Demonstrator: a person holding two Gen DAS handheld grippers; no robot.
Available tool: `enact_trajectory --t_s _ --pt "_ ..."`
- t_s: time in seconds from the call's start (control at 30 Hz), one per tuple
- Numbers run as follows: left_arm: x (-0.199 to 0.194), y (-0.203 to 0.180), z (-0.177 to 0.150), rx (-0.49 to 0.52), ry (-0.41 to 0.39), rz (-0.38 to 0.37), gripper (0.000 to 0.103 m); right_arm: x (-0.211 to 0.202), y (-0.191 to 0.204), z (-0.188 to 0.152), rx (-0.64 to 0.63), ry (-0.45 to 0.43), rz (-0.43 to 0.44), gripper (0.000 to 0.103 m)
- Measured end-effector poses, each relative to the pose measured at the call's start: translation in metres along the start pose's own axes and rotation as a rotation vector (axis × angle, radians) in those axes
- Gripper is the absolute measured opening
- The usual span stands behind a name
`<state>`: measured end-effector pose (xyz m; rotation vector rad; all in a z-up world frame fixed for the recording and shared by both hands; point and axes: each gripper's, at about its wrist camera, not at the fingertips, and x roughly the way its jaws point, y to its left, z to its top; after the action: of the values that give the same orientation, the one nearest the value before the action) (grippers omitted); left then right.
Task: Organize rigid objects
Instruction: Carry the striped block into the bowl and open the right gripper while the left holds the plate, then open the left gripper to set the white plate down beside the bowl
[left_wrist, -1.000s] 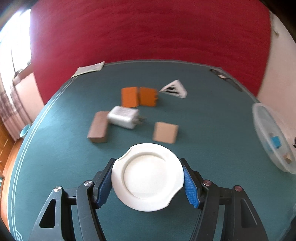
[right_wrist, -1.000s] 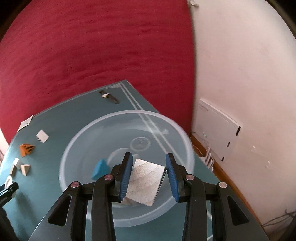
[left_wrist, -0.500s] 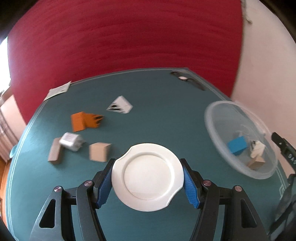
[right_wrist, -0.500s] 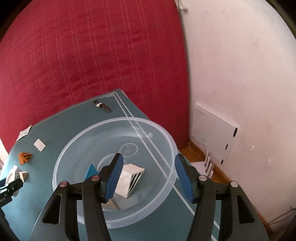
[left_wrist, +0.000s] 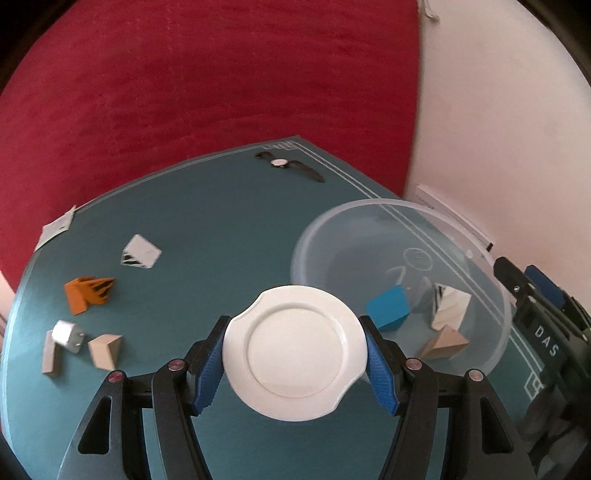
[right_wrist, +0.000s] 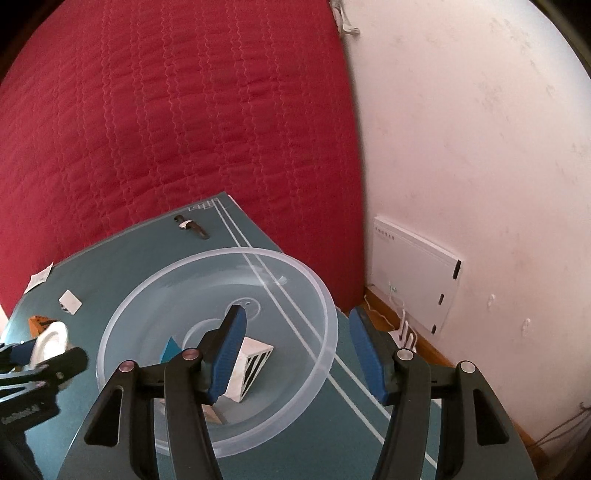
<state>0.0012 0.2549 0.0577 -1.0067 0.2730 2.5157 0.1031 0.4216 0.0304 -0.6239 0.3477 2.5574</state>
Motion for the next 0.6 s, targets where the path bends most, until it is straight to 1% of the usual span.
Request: enact_trajectory --t_s 0.23,0.3,0.33,0.37,0.4,0.6 --pt "0.007 -0.017 0.007 0.038 -0.009 -0.044 0.070 0.000 -0.001 -0.001 0.005 -0.005 0.001 0.059" --pt "0.006 -0.018 0.007 0.040 -0.015 -0.053 0.081 0.000 -0.001 -0.001 0.005 -0.008 0.000 0.059" --pt "0.007 -0.018 0.007 0.040 -0.020 -0.051 0.093 0.000 0.000 -0.001 0.005 -0.009 0.000 0.060" --pt "0.007 -0.017 0.007 0.037 -0.029 -0.047 0.095 -0.001 -0.001 -0.002 0.005 -0.011 0.000 0.059" --pt "0.004 -0.016 0.005 0.033 -0.040 -0.037 0.095 -0.001 0.000 -0.002 0.005 -0.012 0.000 0.060" --pt "0.005 -0.006 0.003 0.021 -0.050 0.008 0.095 0.001 0.000 -0.003 0.004 -0.019 -0.003 0.059"
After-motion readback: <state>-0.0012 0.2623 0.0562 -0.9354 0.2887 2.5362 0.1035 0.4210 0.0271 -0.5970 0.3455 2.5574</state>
